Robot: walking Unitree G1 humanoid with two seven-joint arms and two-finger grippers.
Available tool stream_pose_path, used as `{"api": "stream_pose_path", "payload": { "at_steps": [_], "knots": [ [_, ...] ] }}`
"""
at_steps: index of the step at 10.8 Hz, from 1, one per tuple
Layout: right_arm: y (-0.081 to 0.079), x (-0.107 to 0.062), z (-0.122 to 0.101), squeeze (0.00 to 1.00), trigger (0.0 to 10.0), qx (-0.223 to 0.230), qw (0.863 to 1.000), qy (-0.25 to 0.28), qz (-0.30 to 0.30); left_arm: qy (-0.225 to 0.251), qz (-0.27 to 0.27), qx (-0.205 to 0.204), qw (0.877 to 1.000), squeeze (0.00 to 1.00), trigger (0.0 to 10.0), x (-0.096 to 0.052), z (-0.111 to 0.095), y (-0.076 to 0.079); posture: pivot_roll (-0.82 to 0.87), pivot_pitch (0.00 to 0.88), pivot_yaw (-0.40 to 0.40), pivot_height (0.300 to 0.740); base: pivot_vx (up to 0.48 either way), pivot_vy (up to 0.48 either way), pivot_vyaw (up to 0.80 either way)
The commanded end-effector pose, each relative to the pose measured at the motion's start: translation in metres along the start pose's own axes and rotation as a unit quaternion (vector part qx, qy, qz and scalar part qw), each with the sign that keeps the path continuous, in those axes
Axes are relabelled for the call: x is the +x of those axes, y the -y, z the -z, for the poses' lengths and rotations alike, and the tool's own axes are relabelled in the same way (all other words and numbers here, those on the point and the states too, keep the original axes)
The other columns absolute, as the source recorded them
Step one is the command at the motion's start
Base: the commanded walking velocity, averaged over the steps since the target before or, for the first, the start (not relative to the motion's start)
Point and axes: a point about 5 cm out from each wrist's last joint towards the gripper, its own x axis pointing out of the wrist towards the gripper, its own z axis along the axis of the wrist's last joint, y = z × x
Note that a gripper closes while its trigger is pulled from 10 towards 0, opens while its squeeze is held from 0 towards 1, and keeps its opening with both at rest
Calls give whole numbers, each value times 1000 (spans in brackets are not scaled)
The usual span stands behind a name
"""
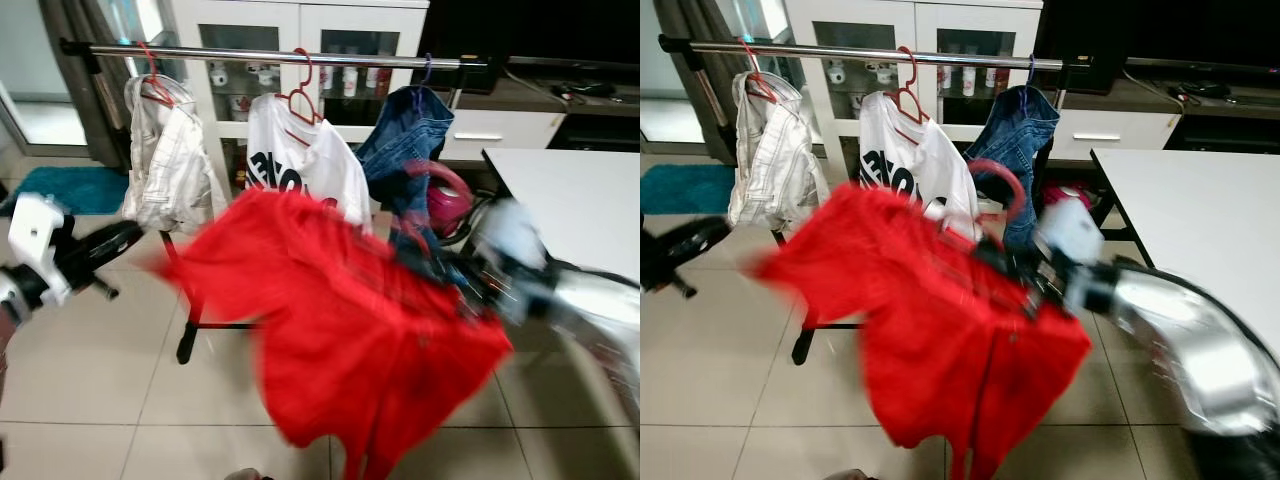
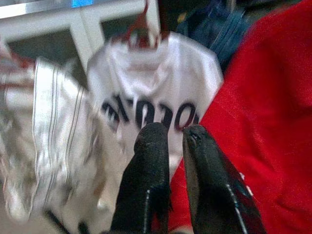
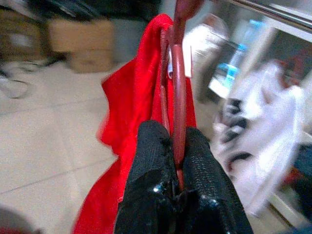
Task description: Hang hanger
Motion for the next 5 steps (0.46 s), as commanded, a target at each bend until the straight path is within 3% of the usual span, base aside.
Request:
{"api": "stream_pose_path", "payload": {
  "at_steps": [1,2,3,5],
  "knots": [
    [5,4,-6,0,10000,-31,999,7,25,30,-6,5,1000,1000,10000,3,-15,-2,-47,0,-9,740,0,0,0],
    [4,14,-6,0,10000,-36,999,11,29,60,12,3,998,1000,10000,12,-29,2,-41,0,-16,740,0,0,0],
    [1,18,-7,0,10000,-35,999,17,21,58,38,1,998,1000,10000,22,-32,12,-42,0,-15,740,0,0,0],
    [-7,24,-10,0,10000,-38,999,24,-1,60,71,-25,995,1000,10000,62,-29,53,-54,0,-7,740,0,0,0]
  ]
}}
